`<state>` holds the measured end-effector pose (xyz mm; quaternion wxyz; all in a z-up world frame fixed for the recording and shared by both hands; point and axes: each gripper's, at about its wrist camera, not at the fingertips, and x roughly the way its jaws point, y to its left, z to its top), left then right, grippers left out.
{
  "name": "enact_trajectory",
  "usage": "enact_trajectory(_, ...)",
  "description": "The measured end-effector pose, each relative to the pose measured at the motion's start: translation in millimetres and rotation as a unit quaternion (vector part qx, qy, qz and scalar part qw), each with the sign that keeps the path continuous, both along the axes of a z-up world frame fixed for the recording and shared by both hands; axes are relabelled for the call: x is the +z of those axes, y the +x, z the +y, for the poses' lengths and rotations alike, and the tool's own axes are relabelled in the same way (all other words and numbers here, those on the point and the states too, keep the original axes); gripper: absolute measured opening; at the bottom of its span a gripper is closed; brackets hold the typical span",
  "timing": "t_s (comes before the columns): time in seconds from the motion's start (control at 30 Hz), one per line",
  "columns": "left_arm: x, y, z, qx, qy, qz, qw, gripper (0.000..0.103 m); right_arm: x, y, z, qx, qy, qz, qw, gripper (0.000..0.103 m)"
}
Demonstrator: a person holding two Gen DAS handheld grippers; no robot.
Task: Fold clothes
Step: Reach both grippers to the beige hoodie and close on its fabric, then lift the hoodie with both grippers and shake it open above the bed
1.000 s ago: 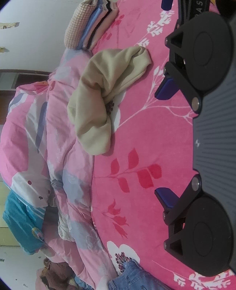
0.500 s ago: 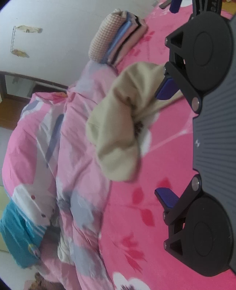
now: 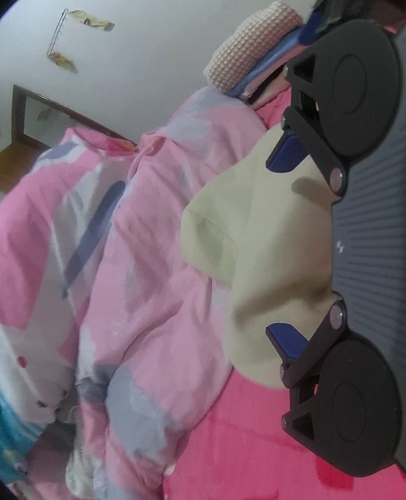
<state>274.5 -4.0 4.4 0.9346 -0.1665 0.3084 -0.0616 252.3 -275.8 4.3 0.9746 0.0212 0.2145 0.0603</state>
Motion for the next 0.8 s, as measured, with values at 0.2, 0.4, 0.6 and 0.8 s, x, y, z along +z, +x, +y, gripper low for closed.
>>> enact_trajectory(0.2, -24.6, 16.1, -34.7, -0.019, 0.05, 0.033, 0.9981, 0.075, -45.6, 114.2, -44.0, -0.01, 0.093, 0.108, 0.99, 0.102)
enact_trajectory(0.4, -30.5, 11.6, -48.2, -0.03, 0.088, 0.033, 0.9951, 0.048, -82.6, 136.4, -42.9, 0.067, 0.179, 0.173, 0.966, 0.088)
enact_trajectory(0.6, -26.7, -7.1, -48.1, -0.045, 0.105, 0.034, 0.9929, 0.026, -59.7, 99.9, -26.7, 0.088, 0.182, 0.142, 0.969, 0.042)
enact_trajectory(0.8, -27.1, -36.7, -35.9, -0.066, 0.105, 0.035, 0.9916, 0.021, -19.1, 43.6, -8.0, 0.133, 0.178, 0.104, 0.969, 0.027)
